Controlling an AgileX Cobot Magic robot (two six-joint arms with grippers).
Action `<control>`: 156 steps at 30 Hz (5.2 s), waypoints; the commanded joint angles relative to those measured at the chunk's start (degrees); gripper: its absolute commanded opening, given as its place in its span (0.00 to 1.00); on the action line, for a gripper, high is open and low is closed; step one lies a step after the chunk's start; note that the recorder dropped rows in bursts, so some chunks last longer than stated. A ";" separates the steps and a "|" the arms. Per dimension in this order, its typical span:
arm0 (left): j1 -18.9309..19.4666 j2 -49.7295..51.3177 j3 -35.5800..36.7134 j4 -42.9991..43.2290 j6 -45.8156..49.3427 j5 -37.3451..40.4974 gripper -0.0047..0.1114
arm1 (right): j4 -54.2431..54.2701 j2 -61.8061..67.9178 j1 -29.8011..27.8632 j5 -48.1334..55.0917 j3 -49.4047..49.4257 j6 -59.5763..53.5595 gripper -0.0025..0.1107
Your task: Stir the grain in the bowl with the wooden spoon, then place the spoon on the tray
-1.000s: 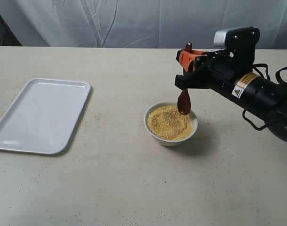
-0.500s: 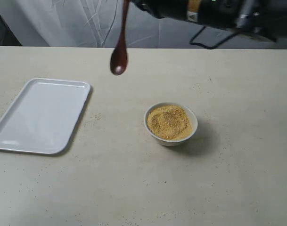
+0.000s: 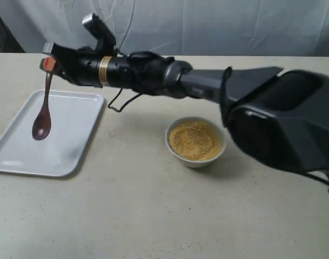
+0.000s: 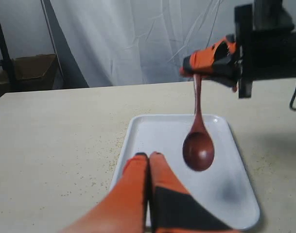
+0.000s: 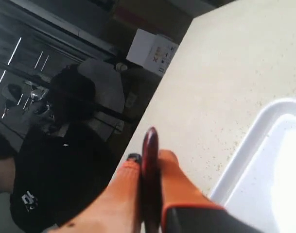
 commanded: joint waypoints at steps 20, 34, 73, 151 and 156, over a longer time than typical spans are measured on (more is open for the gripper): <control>-0.22 -0.30 0.10 0.13 -0.22 -0.44 0.04 | -37.05 6.16 1.44 10.90 -10.33 6.84 0.61; -0.22 -0.30 0.10 0.13 -0.22 -0.44 0.04 | -37.05 6.31 3.06 18.08 -10.33 -14.24 0.61; -0.22 -0.30 0.10 0.13 -0.22 -0.45 0.04 | -37.05 -7.02 -7.08 -26.98 -9.69 9.40 0.02; -0.22 -0.30 0.10 0.13 -0.22 -0.33 0.04 | 56.92 -86.40 -37.50 77.31 65.36 -98.28 0.01; -0.22 -0.30 0.10 0.13 -0.22 -0.33 0.04 | 56.01 -97.64 -37.50 78.46 70.67 -98.28 0.01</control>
